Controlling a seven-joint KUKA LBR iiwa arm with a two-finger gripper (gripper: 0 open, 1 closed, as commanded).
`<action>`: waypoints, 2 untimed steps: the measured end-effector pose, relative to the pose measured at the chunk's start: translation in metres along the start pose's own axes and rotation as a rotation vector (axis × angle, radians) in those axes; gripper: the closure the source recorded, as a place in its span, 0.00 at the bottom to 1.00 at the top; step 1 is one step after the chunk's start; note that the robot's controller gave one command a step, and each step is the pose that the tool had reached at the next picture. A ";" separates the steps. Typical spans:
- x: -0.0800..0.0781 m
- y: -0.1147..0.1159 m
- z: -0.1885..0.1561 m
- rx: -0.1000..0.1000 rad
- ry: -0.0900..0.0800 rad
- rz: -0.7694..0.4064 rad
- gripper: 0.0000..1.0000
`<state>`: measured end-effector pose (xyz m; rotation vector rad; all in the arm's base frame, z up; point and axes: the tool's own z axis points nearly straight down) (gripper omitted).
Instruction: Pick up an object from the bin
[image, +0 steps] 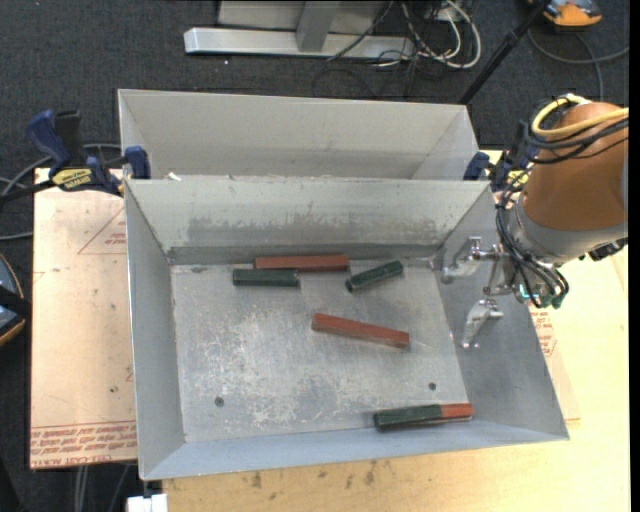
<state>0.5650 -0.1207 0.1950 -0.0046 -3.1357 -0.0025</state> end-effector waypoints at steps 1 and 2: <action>-0.002 0.000 -0.004 0.001 -0.007 -0.003 0.00; -0.016 0.022 0.048 0.003 -0.015 -0.023 0.00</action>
Offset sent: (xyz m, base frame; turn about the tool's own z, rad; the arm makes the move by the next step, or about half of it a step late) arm 0.0246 0.0423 -0.0969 -0.0398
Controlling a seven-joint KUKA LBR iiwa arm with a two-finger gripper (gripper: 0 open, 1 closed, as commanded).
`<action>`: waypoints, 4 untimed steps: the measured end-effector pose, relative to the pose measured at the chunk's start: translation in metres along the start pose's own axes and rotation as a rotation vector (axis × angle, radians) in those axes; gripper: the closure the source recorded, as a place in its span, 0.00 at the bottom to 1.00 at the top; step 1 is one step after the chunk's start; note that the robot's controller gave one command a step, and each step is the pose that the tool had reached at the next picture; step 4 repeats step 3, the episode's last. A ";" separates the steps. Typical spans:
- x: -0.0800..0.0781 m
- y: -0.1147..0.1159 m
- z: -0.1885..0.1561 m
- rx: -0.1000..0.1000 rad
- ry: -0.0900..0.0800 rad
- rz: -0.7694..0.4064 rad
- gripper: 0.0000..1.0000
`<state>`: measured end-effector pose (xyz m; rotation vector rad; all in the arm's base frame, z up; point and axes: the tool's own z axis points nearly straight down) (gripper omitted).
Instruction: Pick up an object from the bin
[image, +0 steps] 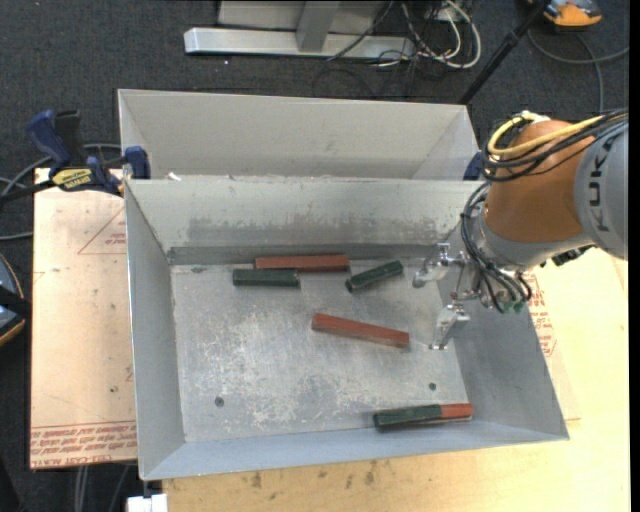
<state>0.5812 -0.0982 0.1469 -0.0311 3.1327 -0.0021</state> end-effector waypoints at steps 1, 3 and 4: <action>0.002 0.017 0.069 0.000 -0.007 -0.045 1.00; 0.001 0.032 -0.128 -0.002 0.009 -0.021 1.00; 0.001 0.032 -0.128 -0.002 0.009 -0.021 1.00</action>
Offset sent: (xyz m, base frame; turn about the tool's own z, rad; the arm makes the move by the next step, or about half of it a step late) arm 0.0000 0.0000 0.0000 0.0000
